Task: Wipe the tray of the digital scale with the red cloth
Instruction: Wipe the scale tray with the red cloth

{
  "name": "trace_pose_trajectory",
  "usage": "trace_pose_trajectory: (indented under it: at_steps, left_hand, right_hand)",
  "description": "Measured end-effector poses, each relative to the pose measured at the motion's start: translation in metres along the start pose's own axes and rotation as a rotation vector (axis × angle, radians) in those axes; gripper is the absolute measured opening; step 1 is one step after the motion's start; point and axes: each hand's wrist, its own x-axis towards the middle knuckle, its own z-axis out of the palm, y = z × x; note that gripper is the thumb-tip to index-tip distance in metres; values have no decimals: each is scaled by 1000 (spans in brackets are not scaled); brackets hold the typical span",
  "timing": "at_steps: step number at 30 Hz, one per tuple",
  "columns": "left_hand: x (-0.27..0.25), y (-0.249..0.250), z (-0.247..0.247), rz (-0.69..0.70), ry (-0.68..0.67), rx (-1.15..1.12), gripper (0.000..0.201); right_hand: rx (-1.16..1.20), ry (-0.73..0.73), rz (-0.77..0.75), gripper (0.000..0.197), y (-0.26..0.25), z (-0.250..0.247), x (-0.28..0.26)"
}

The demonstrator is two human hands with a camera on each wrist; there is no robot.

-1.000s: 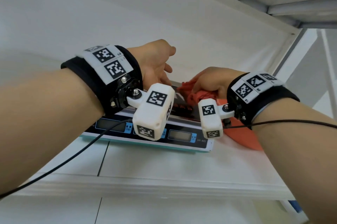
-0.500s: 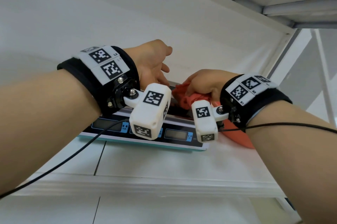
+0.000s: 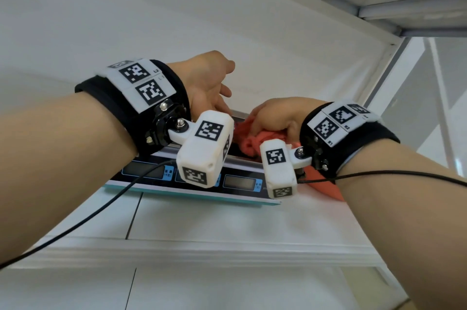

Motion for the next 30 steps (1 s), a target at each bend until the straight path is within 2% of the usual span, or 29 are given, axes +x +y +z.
trace_pose_trajectory:
  at_steps: [2, 5, 7, 11, 14, 18, 22, 24, 26, 28, 30]
  left_hand:
    - [0, 0, 0, 4, 6, 1, 70]
    - [-1, 1, -4, 1, 7, 16, 70]
    - [-2, 0, -6, 0, 7, 29, 70]
    - [-6, -1, -5, 1, 18, 23, 69]
    - [-4, -2, -6, 1, 13, 21, 69]
    - [-4, -3, -11, -4, 25, 7, 70]
    - [-10, -3, -13, 12, 27, 3, 69]
    - [-14, -3, -15, 16, 34, 1, 69]
    - [-17, -3, -18, 14, 45, -4, 68]
    - [-18, -3, -22, 13, 53, -11, 68]
    - [-19, -3, -25, 16, 51, -17, 68]
  right_hand:
    - [183, 16, -33, 31, 0, -2, 6]
    - [253, -29, -4, 45, 9, -15, 3]
    - [147, -69, -3, 46, 13, -24, -1]
    - [-273, 28, 4, 30, 11, -21, -18]
    - [-406, 53, 26, 40, 5, -10, -20]
    - [-259, -9, -20, 47, -4, 0, -18]
    - [173, -93, -81, 39, -8, 10, -10]
    - [223, -133, -76, 34, -7, 4, -5]
    - [160, -70, -31, 36, -4, -7, -5]
    - [-20, 27, 4, 41, 2, -18, -3]
    - [-191, 48, 46, 44, 4, -19, -2]
